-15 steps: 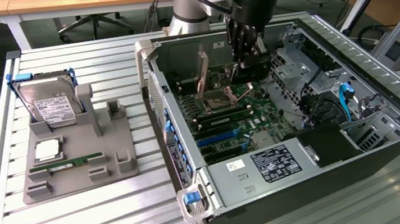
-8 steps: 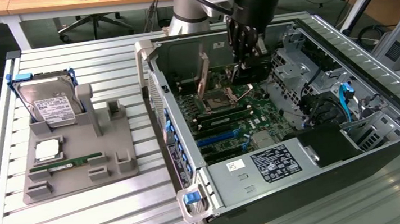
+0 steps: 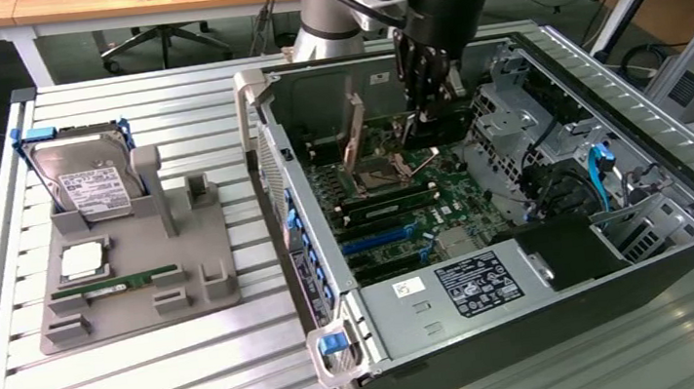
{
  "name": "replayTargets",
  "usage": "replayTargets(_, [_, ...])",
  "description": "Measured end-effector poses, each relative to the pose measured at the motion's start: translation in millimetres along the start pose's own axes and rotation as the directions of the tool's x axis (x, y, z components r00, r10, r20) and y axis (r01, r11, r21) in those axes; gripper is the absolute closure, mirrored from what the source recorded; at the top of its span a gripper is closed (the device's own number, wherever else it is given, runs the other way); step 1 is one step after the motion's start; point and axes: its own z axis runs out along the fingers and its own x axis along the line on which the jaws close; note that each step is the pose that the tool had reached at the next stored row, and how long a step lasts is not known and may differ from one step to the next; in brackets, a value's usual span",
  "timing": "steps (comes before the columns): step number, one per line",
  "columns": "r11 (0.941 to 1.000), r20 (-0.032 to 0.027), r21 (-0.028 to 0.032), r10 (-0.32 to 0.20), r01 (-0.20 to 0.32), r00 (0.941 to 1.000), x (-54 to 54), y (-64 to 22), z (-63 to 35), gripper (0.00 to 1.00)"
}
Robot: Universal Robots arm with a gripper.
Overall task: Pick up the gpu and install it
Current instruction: 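Insert the gpu into the slot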
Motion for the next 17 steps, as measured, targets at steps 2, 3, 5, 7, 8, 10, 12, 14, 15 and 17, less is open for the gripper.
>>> replayTargets(2, [1.0000,-0.0001,0.0000,0.000,0.000,1.0000,0.9,0.0,0.0,0.73])
replayTargets(3, [1.0000,-0.0002,-0.0001,0.000,0.000,1.0000,1.6,0.0,0.0,0.73])
replayTargets(5, [1.0000,-0.0003,0.0000,0.000,0.000,1.0000,2.5,0.0,0.0,0.73])
replayTargets(7, [1.0000,-0.0003,0.0000,0.000,0.000,1.0000,3.2,0.0,0.0,0.73])
replayTargets(8, [1.0000,-0.0004,0.0000,0.000,0.000,1.0000,3.6,0.0,0.0,0.73])
replayTargets(10, [1.0000,-0.0004,0.0000,0.000,0.000,1.0000,4.2,-0.1,0.0,0.73])
replayTargets(12, [1.0000,-0.0005,0.0000,0.000,0.000,1.0000,4.8,-0.1,0.0,0.73])
replayTargets(14, [1.0000,-0.0008,0.0000,0.000,0.000,1.0000,5.4,-0.1,0.0,0.73])
replayTargets(15, [1.0000,-0.0010,0.0000,0.000,0.000,1.0000,5.8,-0.1,0.0,0.73])
replayTargets(17, [1.0000,-0.0011,0.0000,0.000,0.000,1.0000,6.4,-0.1,0.1,0.73])
